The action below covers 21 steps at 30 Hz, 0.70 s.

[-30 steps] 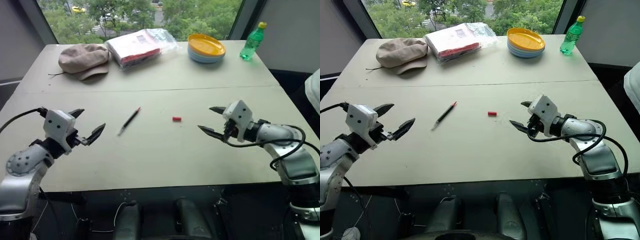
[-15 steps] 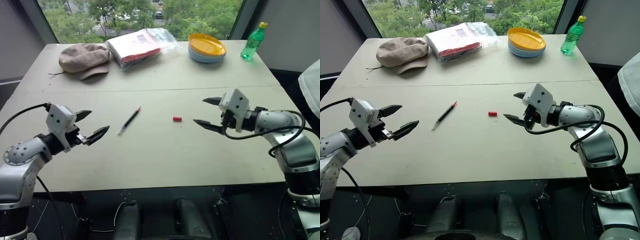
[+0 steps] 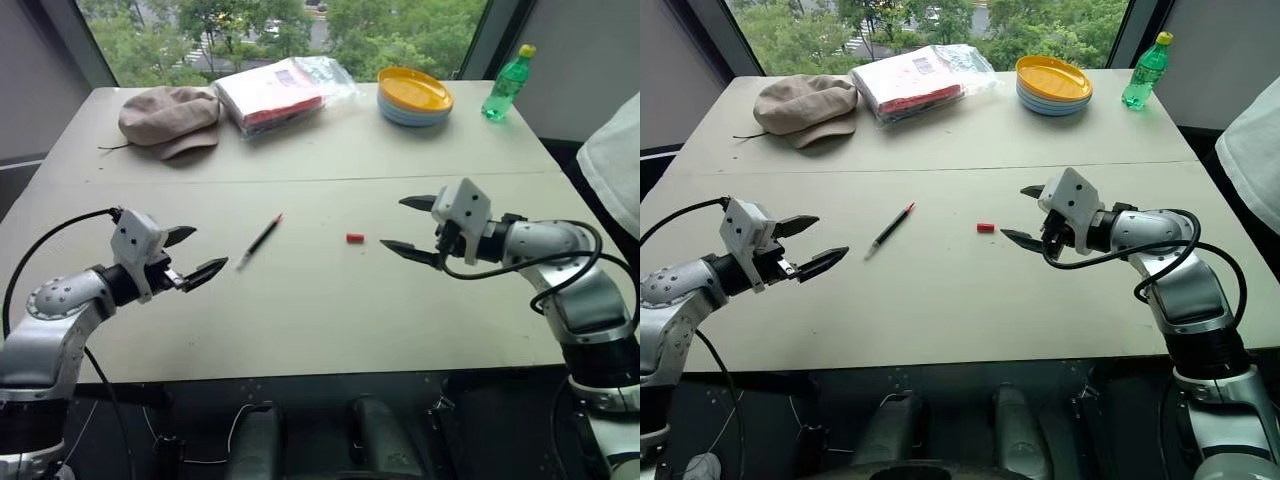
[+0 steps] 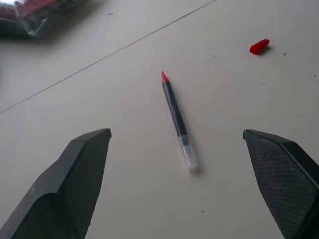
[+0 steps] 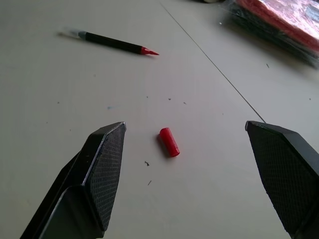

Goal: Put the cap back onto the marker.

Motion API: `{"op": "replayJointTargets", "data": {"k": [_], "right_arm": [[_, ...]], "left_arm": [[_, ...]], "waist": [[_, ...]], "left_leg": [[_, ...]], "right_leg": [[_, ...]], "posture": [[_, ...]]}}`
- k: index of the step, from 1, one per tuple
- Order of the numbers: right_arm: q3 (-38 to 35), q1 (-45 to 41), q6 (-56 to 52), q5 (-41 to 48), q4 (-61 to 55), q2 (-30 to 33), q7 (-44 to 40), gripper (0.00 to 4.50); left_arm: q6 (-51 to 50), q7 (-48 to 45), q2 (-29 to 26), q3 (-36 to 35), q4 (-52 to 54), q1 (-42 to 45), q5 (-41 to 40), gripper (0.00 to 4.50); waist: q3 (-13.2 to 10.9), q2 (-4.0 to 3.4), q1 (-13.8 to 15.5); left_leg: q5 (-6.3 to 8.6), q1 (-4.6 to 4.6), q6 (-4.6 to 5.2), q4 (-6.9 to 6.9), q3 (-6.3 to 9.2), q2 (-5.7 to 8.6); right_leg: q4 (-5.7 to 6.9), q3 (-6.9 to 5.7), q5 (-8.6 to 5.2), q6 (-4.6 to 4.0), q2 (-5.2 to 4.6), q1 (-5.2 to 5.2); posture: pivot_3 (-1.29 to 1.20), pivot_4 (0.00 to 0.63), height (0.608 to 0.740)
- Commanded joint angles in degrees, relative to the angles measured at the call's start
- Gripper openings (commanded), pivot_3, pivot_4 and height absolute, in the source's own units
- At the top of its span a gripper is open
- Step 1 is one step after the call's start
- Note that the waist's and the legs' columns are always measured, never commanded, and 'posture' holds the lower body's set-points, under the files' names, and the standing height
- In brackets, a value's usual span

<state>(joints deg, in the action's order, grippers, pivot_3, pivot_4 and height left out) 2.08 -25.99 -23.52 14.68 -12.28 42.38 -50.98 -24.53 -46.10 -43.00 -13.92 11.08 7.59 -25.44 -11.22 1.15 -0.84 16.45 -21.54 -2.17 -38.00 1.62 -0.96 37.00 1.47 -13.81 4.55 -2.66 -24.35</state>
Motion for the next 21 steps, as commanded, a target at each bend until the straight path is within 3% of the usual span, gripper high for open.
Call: {"op": "replayJointTargets", "data": {"k": [1,12,21], "right_arm": [[-0.1,-0.1,0.1,-0.1,-2.0,-0.6,0.7,3.98],[1.3,3.3,0.2,-1.8,-5.0,-4.2,5.3,3.98],[0.6,6.8,-1.2,-2.4,-9.1,-5.2,8.6,3.98]], "left_arm": [[2.4,0.1,0.5,1.5,-1.9,2.6,1.9,4.45],[7.2,7.3,9.4,10.8,-16.5,14.3,12.2,4.45],[4.9,16.3,18.2,13.2,-20.0,18.0,16.1,4.45]], "waist": [[0.0,0.0,0.0],[0.0,0.01,0.1],[0.0,0.02,0.0]], "left_leg": [[0.0,0.0,0.0,0.0,0.0,0.0],[0.0,-0.02,0.0,-0.01,0.01,0.01],[0.0,-0.02,0.0,-0.03,0.04,0.01]], "right_leg": [[0.0,0.0,0.01,0.02,0.0,0.0],[0.02,-0.01,0.07,0.11,0.0,0.0],[0.05,-0.01,0.08,0.13,0.0,0.0]], "posture": [[0.0,0.15,0.74],[0.0,0.15,0.74],[0.0,0.15,0.74]]}}
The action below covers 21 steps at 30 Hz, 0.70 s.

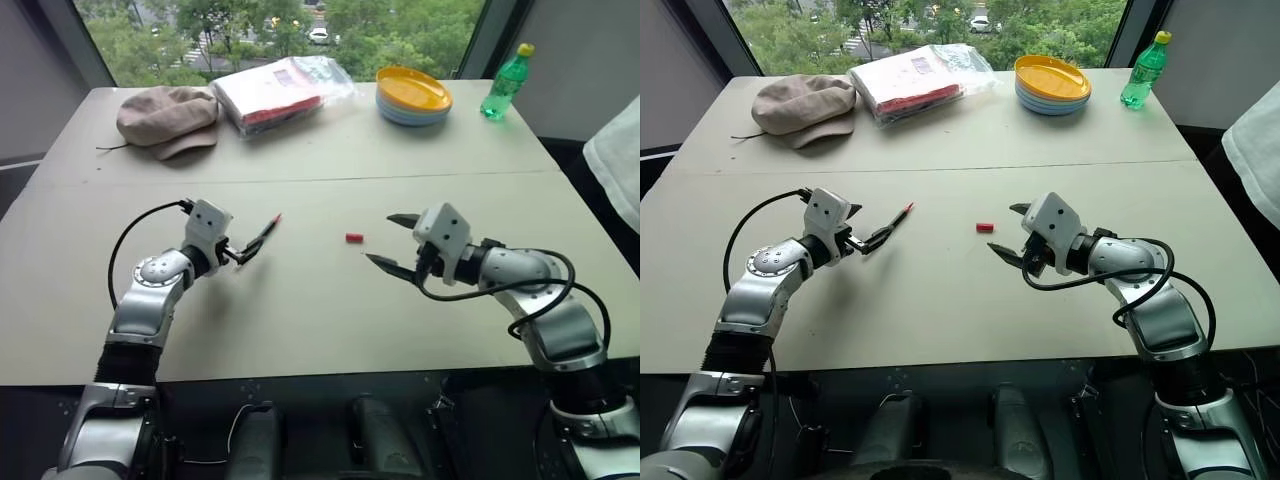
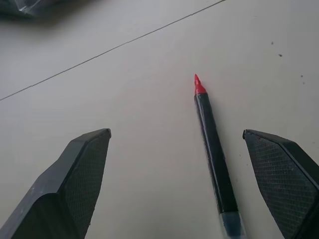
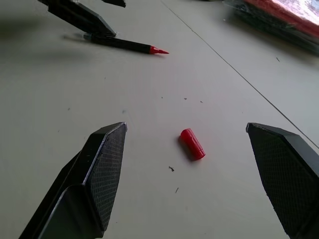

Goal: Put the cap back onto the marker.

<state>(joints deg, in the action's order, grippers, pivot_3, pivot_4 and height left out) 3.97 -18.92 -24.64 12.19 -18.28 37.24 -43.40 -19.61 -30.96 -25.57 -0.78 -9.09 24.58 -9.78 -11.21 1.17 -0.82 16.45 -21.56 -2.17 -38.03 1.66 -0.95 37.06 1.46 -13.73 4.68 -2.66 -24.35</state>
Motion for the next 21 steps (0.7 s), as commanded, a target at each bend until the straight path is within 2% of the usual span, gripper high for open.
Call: {"op": "replayJointTargets", "data": {"k": [1,10,19,21], "right_arm": [[-1.3,-0.2,-0.3,0.1,-3.3,0.0,1.2,3.98],[-1.2,-0.7,-0.4,-0.2,-3.5,0.1,1.9,3.98],[-0.8,-1.4,-0.4,-0.7,-3.5,0.0,1.8,3.98],[-0.9,-1.4,-0.4,-0.6,-3.5,0.1,1.7,3.98]], "left_arm": [[-0.1,1.2,1.4,0.2,-0.3,1.1,0.6,4.45],[-4.2,-0.9,2.7,1.4,-5.7,1.3,0.2,4.45],[-3.5,-1.7,1.8,1.8,-10.1,3.2,1.9,4.45],[-3.7,-1.7,1.5,1.7,-10.6,3.3,2.1,3.92]], "waist": [[0.0,0.0,0.0],[0.0,0.0,0.1],[0.1,-0.03,0.2],[0.1,-0.03,0.1]], "left_leg": [[0.0,0.01,0.0,0.0,0.0,0.0],[0.0,0.04,0.0,0.0,-0.01,0.01],[-0.01,0.17,0.0,-0.03,0.02,0.01],[-0.01,0.19,0.0,-0.03,0.04,0.01]], "right_leg": [[0.0,0.0,0.0,0.0,0.0,0.0],[0.01,0.0,0.0,0.0,0.0,0.02],[0.04,-0.02,0.0,0.0,0.0,0.19],[0.06,-0.02,0.0,0.0,0.0,0.21]], "posture": [[0.0,0.15,0.74],[0.0,0.15,0.74],[0.0,0.15,0.74],[0.0,0.15,0.74]]}}
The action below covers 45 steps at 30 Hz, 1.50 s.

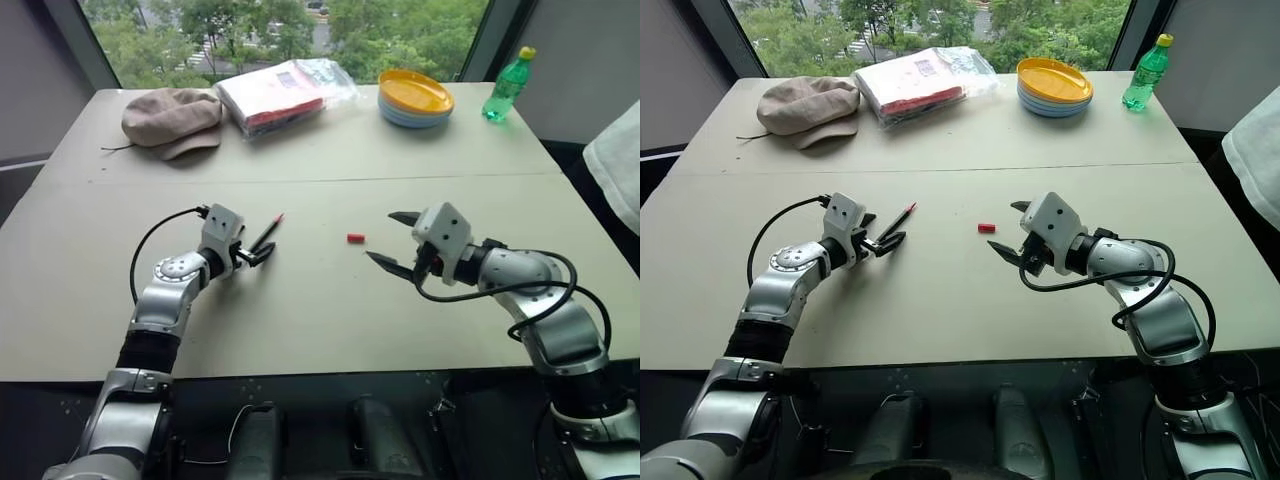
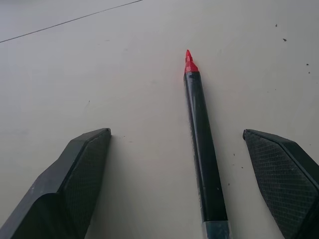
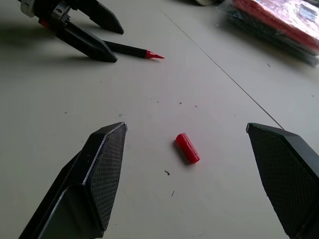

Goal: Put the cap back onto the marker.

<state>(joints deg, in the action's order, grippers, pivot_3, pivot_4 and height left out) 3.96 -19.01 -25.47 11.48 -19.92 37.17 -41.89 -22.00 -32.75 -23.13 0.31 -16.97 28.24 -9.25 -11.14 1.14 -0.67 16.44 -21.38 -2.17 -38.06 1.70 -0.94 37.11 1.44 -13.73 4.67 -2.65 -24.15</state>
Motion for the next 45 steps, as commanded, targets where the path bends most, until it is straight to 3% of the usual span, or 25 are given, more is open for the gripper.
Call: {"op": "replayJointTargets", "data": {"k": [1,8,9,20,27,33,45], "right_arm": [[-0.9,-1.3,0.4,0.0,-1.9,0.2,0.2,3.98],[-0.6,-2.3,0.7,-0.3,-1.1,0.3,-0.1,3.98],[-0.6,-2.5,0.8,-0.4,-0.9,0.4,-0.2,3.98],[0.2,-5.2,3.7,0.2,6.7,-1.1,-3.4,3.98],[-0.1,-11.7,5.5,4.0,26.1,-6.1,-10.7,3.98],[2.0,-19.6,13.1,1.3,44.3,-8.6,-17.2,3.98],[2.6,-30.2,26.0,-4.4,68.6,-13.1,-20.9,3.98]], "left_arm": [[-1.4,0.1,-1.0,0.6,-3.0,-0.2,1.6,3.63],[-2.4,-1.1,-1.8,0.5,-4.7,0.1,1.2,0.12],[-2.5,-1.3,-1.9,0.5,-4.7,0.1,1.0,0.03],[-1.8,-7.1,-5.1,-0.3,0.8,-1.6,-1.2,0.03],[0.8,-16.1,-13.7,-2.3,8.0,-3.0,-3.6,0.03],[3.3,-25.4,-20.6,-3.9,13.5,-5.8,-7.1,0.03],[0.5,-28.9,-23.6,-8.4,23.4,-8.2,-14.6,0.03]], "waist": [[0.0,0.0,0.0],[0.0,-0.04,-0.2],[0.0,-0.04,-0.3],[0.0,-0.04,-0.7],[0.0,0.0,-0.8],[-0.1,-0.05,-0.4],[-0.1,-0.05,-0.6]], "left_leg": [[0.0,0.0,0.0,-0.01,0.01,0.0],[0.0,0.02,0.0,-0.01,0.0,0.0],[0.0,0.02,0.0,-0.01,0.01,-0.01],[0.0,0.01,0.0,0.0,-0.01,-0.02],[0.0,-0.07,0.0,0.03,-0.02,-0.03],[0.0,-0.14,0.0,0.04,-0.07,-0.02],[0.0,-0.14,0.0,0.06,-0.07,-0.02]], "right_leg": [[0.01,0.0,0.0,0.0,0.01,0.0],[0.02,0.0,0.0,0.0,0.02,0.0],[0.02,0.0,0.0,0.0,0.02,0.0],[0.01,0.01,0.0,0.0,0.03,-0.02],[-0.01,0.01,0.0,-0.01,0.03,-0.11],[-0.03,0.01,0.0,-0.02,-0.02,-0.18],[-0.02,0.01,0.0,-0.01,-0.02,-0.19]], "posture": [[0.0,0.15,0.74],[0.0,0.15,0.74],[0.0,0.15,0.74],[0.0,0.15,0.74],[0.0,0.15,0.74],[0.0,0.15,0.74],[0.0,0.15,0.74]]}}
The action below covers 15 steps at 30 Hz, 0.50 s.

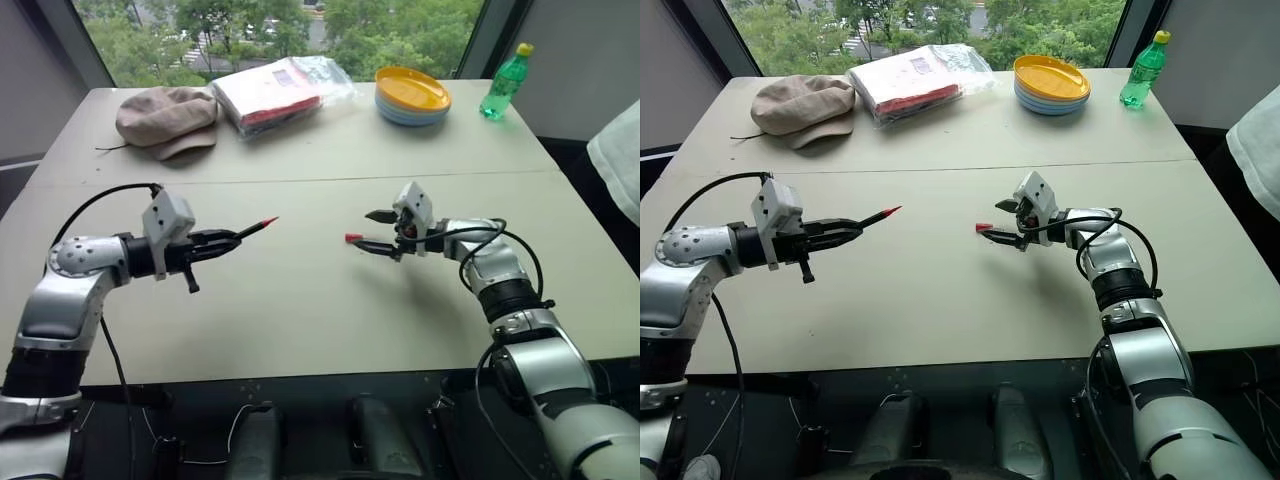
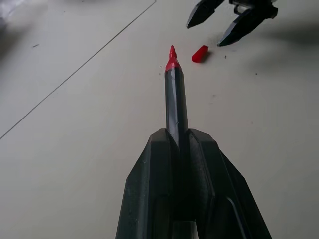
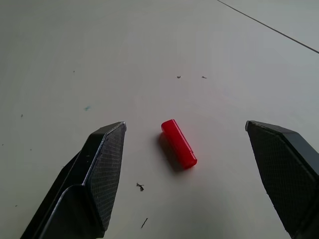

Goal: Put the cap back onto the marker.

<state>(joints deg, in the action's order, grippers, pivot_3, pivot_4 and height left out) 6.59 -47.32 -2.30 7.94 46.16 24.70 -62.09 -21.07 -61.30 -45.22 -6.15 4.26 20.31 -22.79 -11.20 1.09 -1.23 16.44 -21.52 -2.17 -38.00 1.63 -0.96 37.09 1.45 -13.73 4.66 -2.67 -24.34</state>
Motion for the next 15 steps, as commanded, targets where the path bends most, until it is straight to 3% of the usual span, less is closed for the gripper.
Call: {"op": "replayJointTargets", "data": {"k": [1,15], "right_arm": [[-0.1,-2.2,3.6,-1.3,3.8,-1.0,-0.8,3.98],[-0.8,-5.0,8.3,-4.2,13.4,-4.2,-1.0,3.98]], "left_arm": [[-0.6,-0.4,-1.9,-2.1,2.4,-0.4,-1.2,0.03],[-0.9,-0.7,-4.0,-2.2,3.0,-0.3,-1.8,0.03]], "waist": [[0.0,0.0,0.0],[0.0,0.0,-1.3]], "left_leg": [[0.0,0.0,0.0,0.0,0.0,0.0],[0.0,0.01,0.0,0.02,0.02,0.0]], "right_leg": [[0.0,0.0,0.0,0.0,0.0,0.0],[0.03,0.0,0.0,0.0,0.0,0.0]], "posture": [[0.0,0.15,0.74],[0.0,0.15,0.74]]}}
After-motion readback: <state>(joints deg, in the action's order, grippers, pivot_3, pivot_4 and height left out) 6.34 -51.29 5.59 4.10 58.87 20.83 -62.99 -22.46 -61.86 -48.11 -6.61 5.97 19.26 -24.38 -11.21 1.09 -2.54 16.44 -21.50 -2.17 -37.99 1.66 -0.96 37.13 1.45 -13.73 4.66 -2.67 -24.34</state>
